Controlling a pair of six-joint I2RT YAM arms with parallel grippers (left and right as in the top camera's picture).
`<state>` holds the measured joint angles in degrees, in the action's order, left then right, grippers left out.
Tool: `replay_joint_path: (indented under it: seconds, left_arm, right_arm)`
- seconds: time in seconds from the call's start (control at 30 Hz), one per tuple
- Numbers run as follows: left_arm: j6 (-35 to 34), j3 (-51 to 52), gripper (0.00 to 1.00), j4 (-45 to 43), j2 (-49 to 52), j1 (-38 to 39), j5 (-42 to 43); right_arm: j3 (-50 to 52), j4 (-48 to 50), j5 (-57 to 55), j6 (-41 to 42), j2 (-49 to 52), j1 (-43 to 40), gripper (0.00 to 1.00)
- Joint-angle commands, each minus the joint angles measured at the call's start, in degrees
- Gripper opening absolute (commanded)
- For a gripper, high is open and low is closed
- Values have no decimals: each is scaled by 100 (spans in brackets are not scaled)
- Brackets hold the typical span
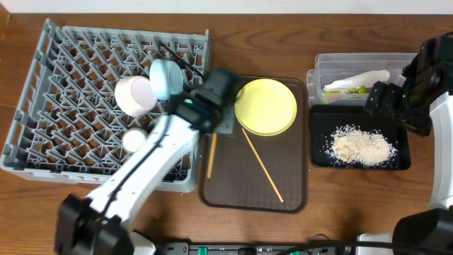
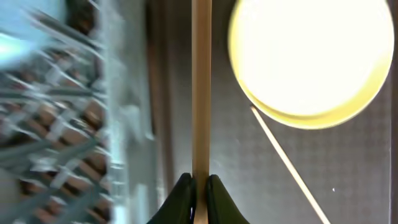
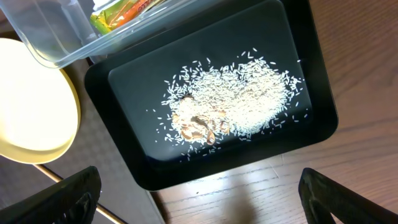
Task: Sort waste into correct bins and load items into the dishwasher
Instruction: 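Carry the chopstick with the left gripper into the rack, then grasp the second chopstick on the tray with the left gripper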
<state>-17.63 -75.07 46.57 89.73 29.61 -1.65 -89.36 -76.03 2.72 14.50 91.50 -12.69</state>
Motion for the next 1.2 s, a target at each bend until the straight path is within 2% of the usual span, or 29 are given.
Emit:
replay_joint_path:
  seconds: [0.0,0.3,0.4,0.43,0.53,0.57,0.63,0.7,0.8,0.87,0.97,1.17]
  left_arm:
    - [719,-33,8,74,-105,-400,11]
    - [929,-15,9,-278,374,-1141,-17]
    - [927,-15,15,-365,568,-1340,-31]
    - [927,-15,25,-387,581,-1373,-33]
    - [927,-20,30,-446,560,-1436,-31]
    - [925,-20,39,-452,535,-1440,-28]
    - [920,-20,41,-435,479,-1421,83]
    - [822,-22,41,-400,402,-1375,629]
    - [459,-20,41,-393,356,-1189,1862]
    - [94,-17,42,-376,372,-933,2109]
    - [-400,-15,47,-404,426,-431,1906]
    - [-1394,87,47,-470,697,697,664]
  right_arm:
    - [-85,-9,-70,68,-11,2,99]
    - [-85,-9,-72,68,-11,2,99]
    - [-85,-9,-72,68,-11,2,99]
    - [-85,-9,-72,68,-11,2,99]
    - [-85,-9,-72,68,-11,0,99]
    - [-85,-9,-72,68,-11,2,99]
    - [-85,-9,-72,70,-11,2,99]
    - [-85,-9,-72,68,-11,2,99]
    - [-85,-7,-72,68,-11,2,99]
    - [-85,0,-72,70,-11,0,99]
    - [-85,-2,-72,70,-11,2,99]
    - [-85,-7,-72,68,-11,0,99]
